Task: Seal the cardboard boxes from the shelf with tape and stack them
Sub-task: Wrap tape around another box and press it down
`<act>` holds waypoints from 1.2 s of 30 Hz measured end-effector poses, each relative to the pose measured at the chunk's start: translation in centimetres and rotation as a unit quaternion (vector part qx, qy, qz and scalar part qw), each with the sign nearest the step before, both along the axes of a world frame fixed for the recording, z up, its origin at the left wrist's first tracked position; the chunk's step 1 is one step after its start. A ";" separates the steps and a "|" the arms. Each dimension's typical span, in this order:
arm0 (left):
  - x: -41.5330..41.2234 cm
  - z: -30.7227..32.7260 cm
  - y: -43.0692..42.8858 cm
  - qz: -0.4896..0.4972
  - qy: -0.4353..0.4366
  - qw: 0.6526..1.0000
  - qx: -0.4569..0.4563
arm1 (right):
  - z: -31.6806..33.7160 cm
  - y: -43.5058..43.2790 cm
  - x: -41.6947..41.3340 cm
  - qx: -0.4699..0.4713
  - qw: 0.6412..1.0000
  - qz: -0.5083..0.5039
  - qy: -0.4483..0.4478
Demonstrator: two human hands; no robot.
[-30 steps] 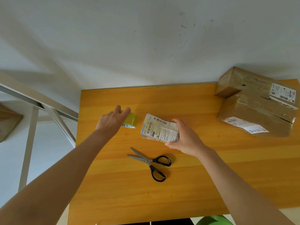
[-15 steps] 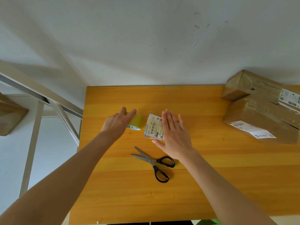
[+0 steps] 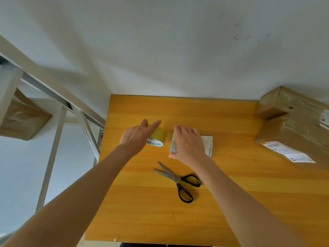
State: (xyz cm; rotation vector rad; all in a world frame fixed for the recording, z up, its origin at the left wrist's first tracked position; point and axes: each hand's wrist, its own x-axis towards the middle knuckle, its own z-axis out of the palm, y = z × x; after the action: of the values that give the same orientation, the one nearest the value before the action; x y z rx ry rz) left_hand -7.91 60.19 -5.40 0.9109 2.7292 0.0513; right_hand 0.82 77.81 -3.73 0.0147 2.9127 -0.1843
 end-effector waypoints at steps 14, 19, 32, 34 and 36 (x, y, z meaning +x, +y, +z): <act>2.2 6.9 1.8 0.098 0.023 0.960 0.260 | 2.6 1.7 1.5 -0.336 0.935 -0.107 0.025; 3.5 6.9 3.2 0.075 -0.004 0.966 0.246 | 1.8 2.5 2.4 -0.318 0.941 -0.112 0.026; 2.0 7.9 2.1 -0.030 0.098 0.995 0.016 | 1.2 7.4 3.9 -0.313 0.943 -0.113 -0.012; 2.0 7.4 2.1 -0.034 0.095 0.995 -0.007 | 1.2 7.8 3.8 -0.310 0.944 -0.107 -0.016; 1.9 6.9 2.0 -0.028 0.090 0.995 -0.018 | 1.2 8.1 3.7 -0.312 0.944 -0.106 -0.022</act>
State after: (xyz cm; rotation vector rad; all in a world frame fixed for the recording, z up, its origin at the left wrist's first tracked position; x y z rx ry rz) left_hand -6.00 62.21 1.50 1.0262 2.8566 -0.0946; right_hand 4.55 85.87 -2.50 0.2229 2.6679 -1.1106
